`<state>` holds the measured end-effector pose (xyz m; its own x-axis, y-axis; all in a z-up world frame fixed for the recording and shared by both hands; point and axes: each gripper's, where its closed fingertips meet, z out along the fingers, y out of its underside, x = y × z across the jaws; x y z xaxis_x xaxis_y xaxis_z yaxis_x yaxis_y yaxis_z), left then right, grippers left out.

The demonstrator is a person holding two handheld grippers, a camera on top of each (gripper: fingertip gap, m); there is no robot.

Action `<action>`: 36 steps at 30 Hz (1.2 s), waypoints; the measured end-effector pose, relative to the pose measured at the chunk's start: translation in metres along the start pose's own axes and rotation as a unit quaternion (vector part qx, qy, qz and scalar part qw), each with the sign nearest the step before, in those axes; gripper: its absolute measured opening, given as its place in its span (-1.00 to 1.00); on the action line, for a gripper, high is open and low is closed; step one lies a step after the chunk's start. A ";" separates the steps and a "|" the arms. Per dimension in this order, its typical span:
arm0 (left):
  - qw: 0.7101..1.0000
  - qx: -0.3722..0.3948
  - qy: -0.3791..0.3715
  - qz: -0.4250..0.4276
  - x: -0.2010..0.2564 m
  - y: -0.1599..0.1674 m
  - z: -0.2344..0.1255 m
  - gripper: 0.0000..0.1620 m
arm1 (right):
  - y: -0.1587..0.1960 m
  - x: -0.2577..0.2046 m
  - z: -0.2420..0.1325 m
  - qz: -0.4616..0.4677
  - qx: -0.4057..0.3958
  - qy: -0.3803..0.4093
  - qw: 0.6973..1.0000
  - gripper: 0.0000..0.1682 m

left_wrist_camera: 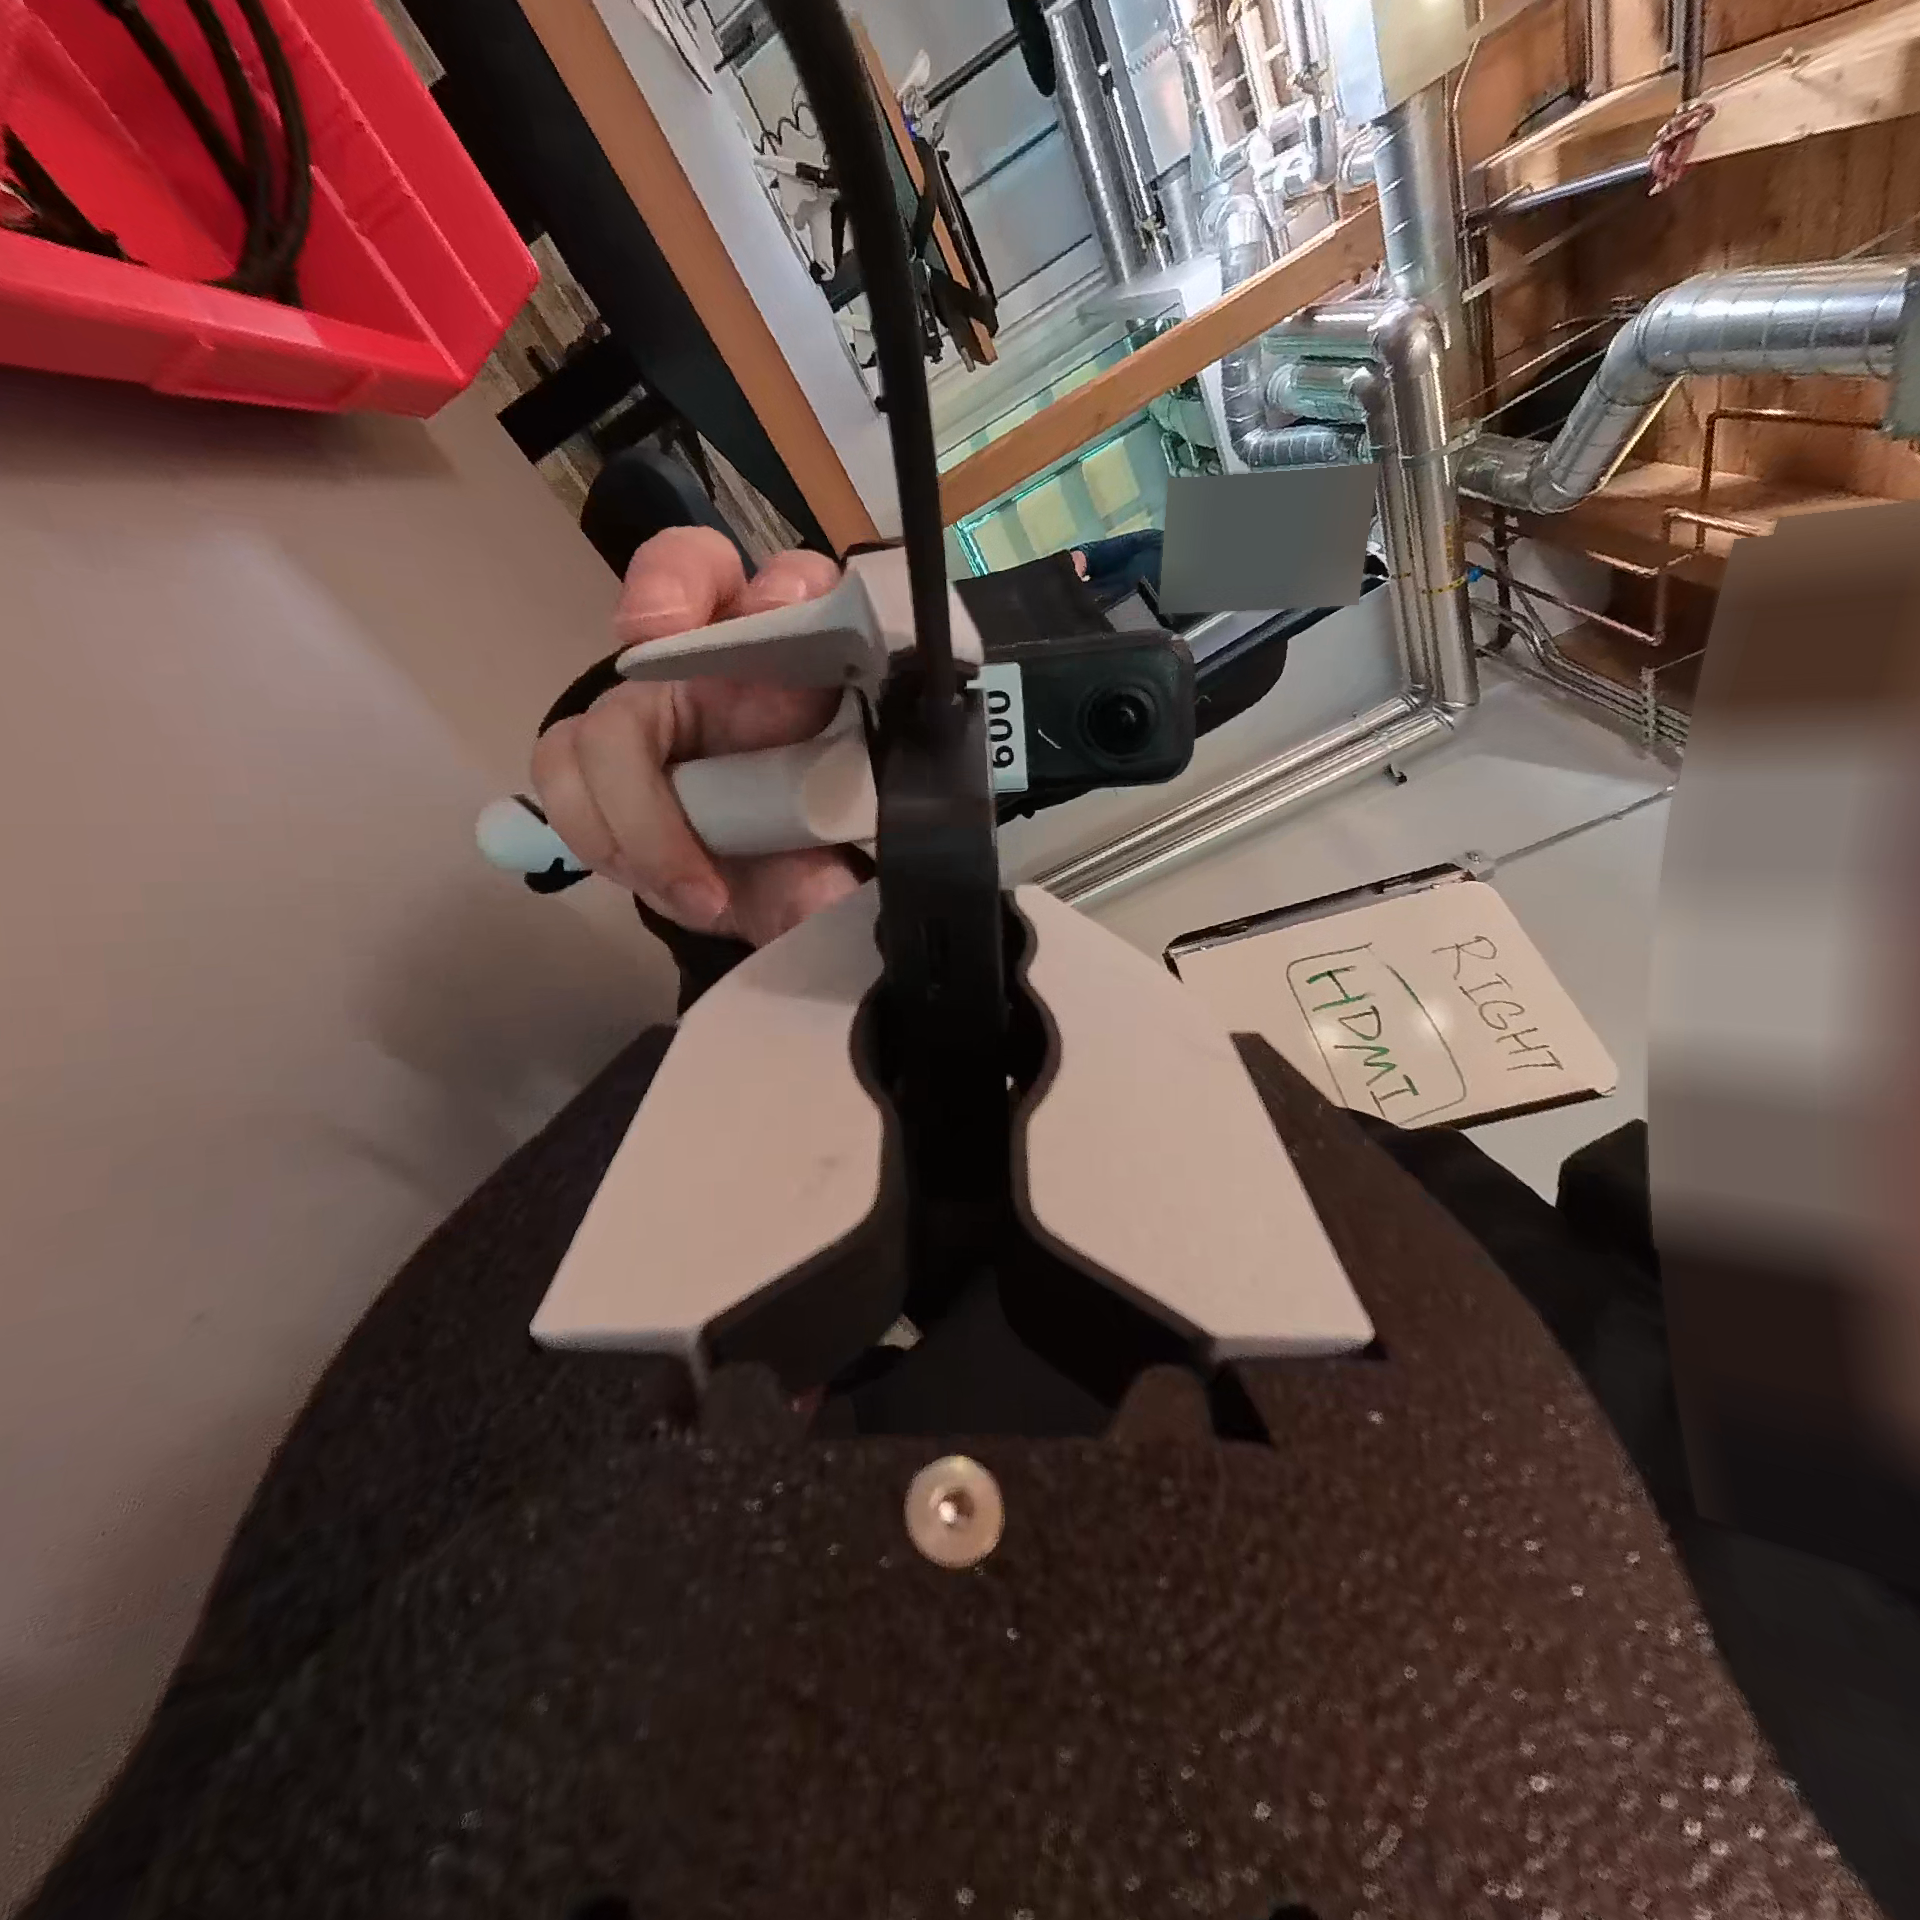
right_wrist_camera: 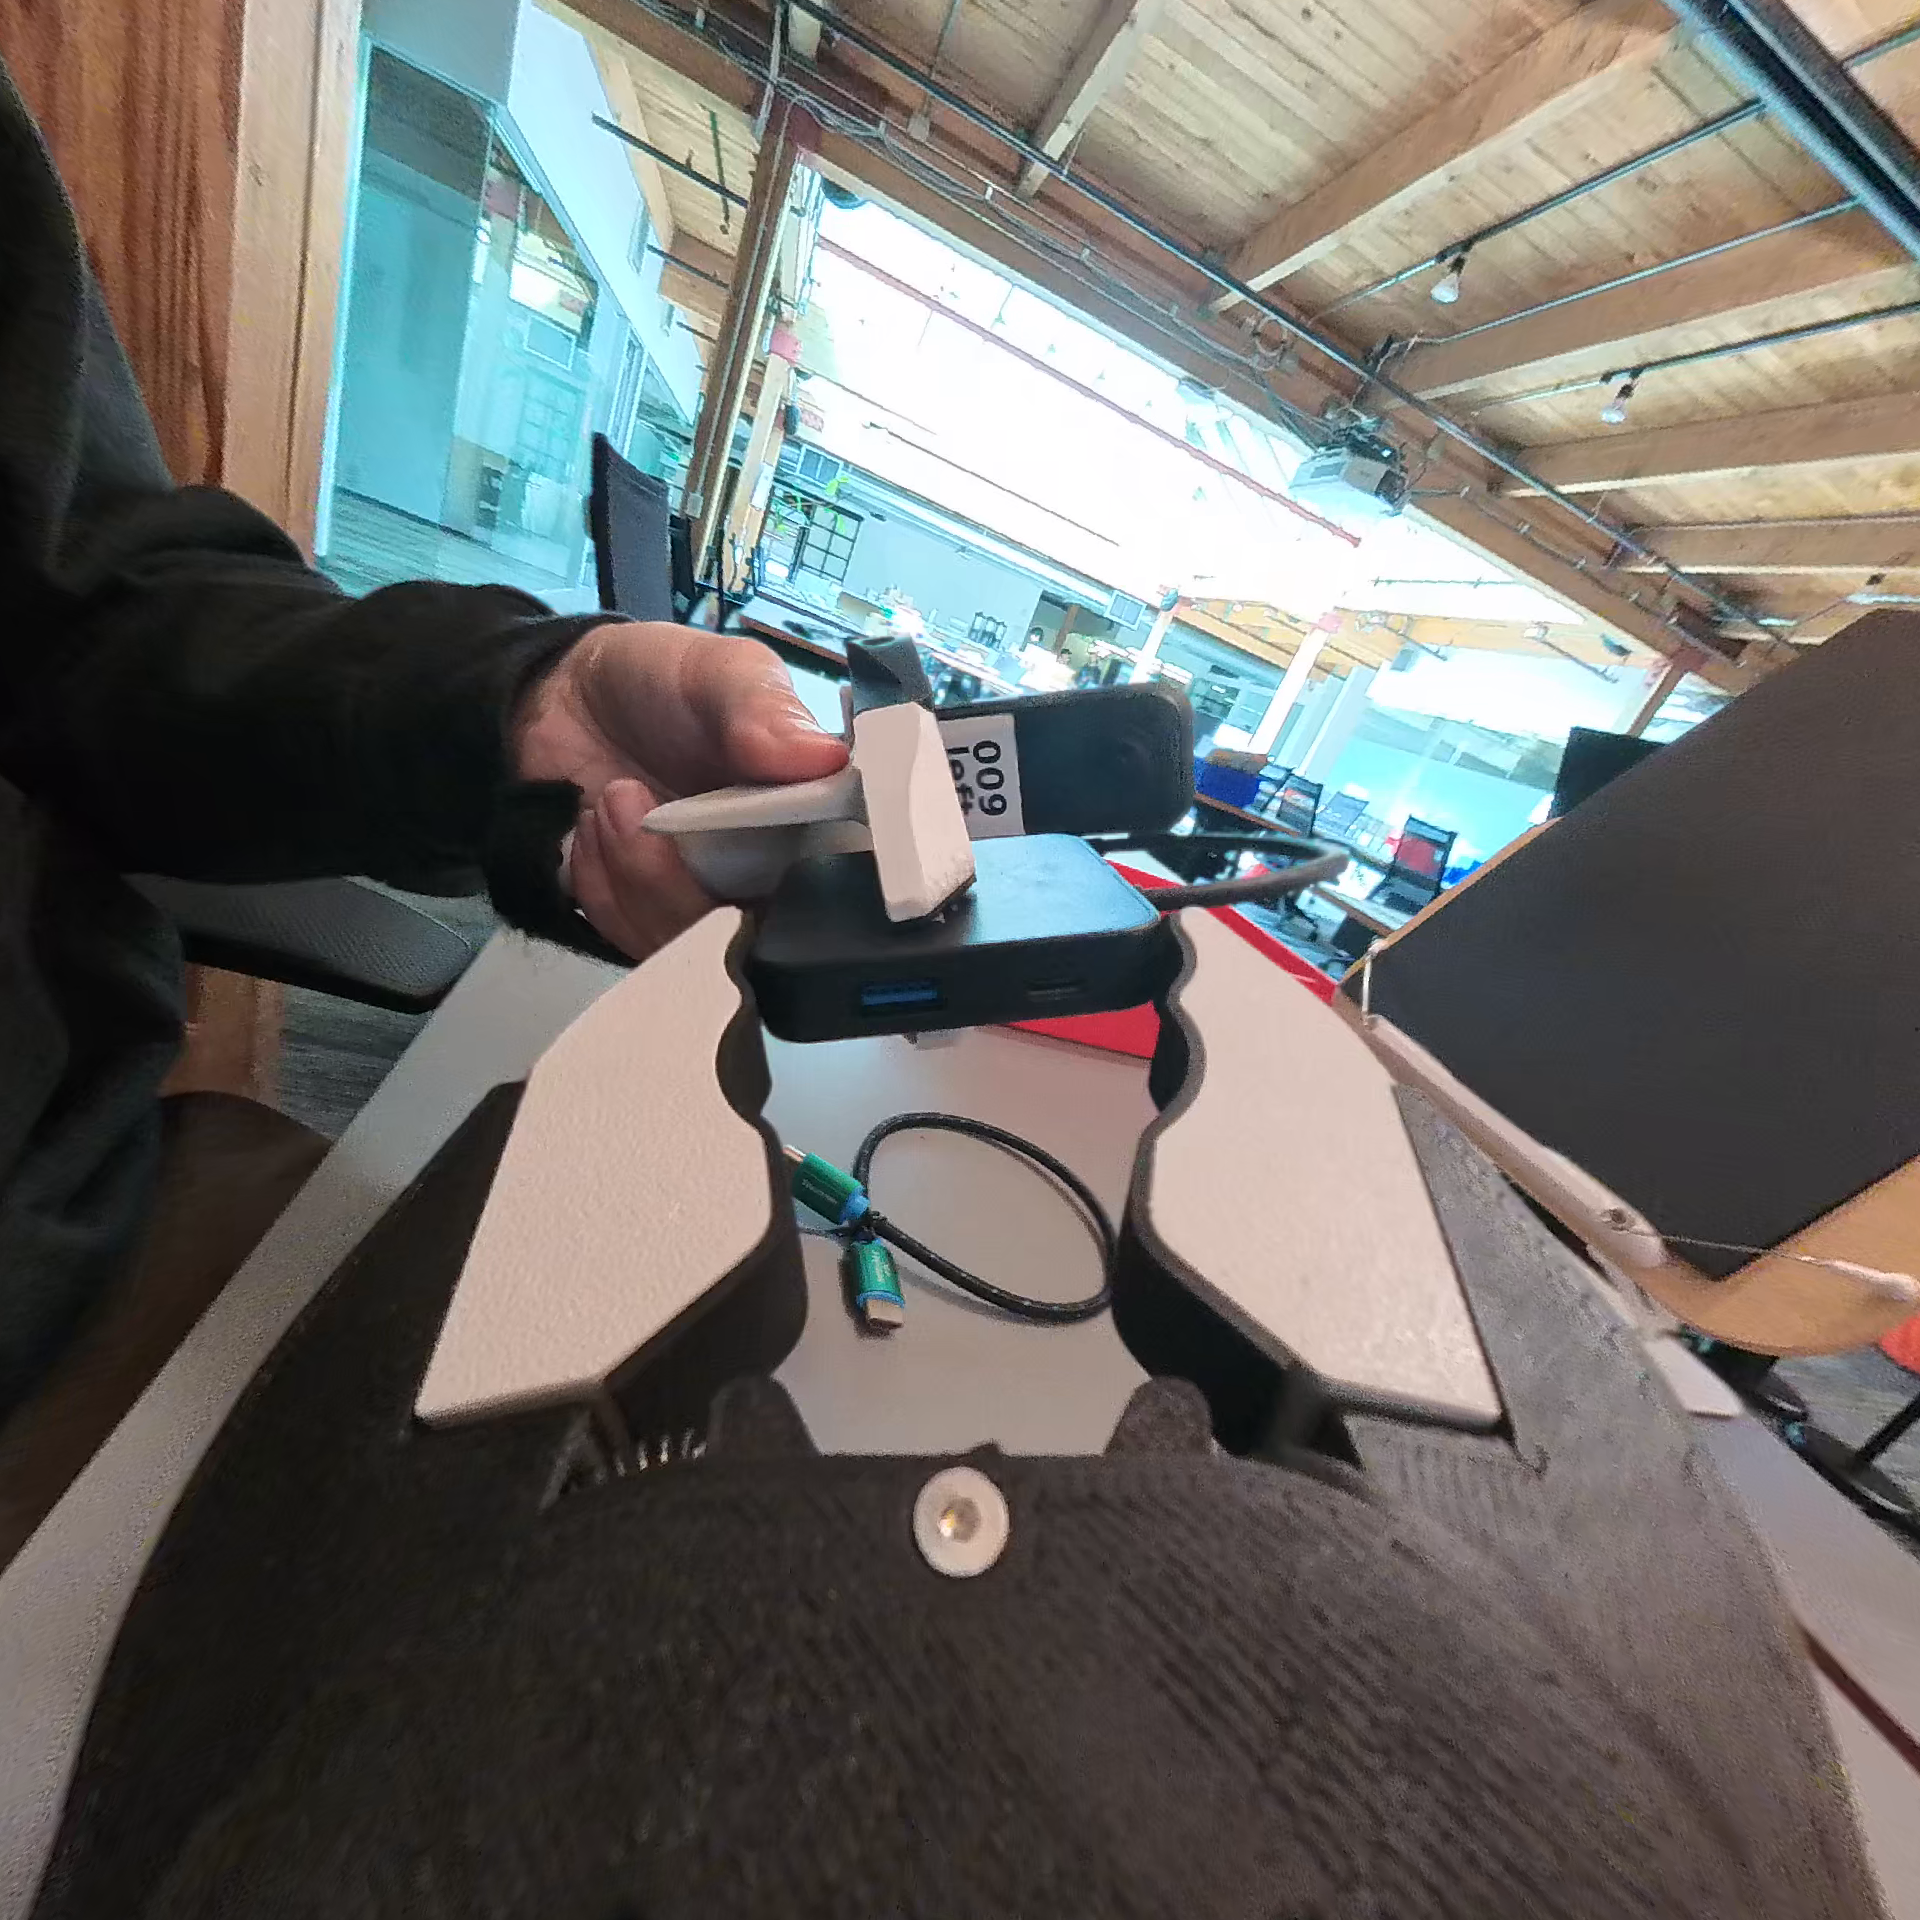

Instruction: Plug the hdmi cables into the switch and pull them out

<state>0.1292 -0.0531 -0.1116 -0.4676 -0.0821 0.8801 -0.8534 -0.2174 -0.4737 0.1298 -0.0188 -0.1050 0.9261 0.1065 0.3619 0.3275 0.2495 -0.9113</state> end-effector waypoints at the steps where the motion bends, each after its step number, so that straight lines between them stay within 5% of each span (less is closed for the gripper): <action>1: 1.000 -0.001 0.001 -0.006 0.000 -0.001 -0.001 -0.82 | -0.001 0.001 0.000 -0.009 0.002 0.006 1.000 -0.14; 14: 0.999 -0.038 -0.025 -0.018 -0.009 -0.004 -0.009 -0.82 | 0.008 0.005 0.003 0.004 -0.027 0.018 0.999 -0.15; 24: 0.995 0.044 -0.043 0.080 -0.002 -0.032 -0.028 -0.62 | -0.006 0.026 -0.017 0.070 0.021 0.041 0.996 -0.15; 30: 0.999 0.023 0.024 0.022 -0.001 -0.017 -0.015 -0.60 | 0.002 0.018 -0.009 0.083 0.019 0.022 0.996 -0.15; 32: 1.000 0.014 0.013 0.023 -0.007 -0.013 -0.013 -0.77 | 0.003 0.012 -0.005 0.075 0.014 0.013 0.997 -0.15; 36: 0.999 -0.025 -0.027 0.022 -0.017 -0.003 -0.016 -0.79 | 0.014 0.005 -0.005 0.046 -0.031 -0.003 0.998 -0.15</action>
<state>0.1362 -0.0357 -0.1253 -0.4926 -0.1433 0.8584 -0.8435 -0.1643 -0.5114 0.1397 -0.0193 -0.1169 0.9521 0.1313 0.2762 0.2512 0.1789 -0.9512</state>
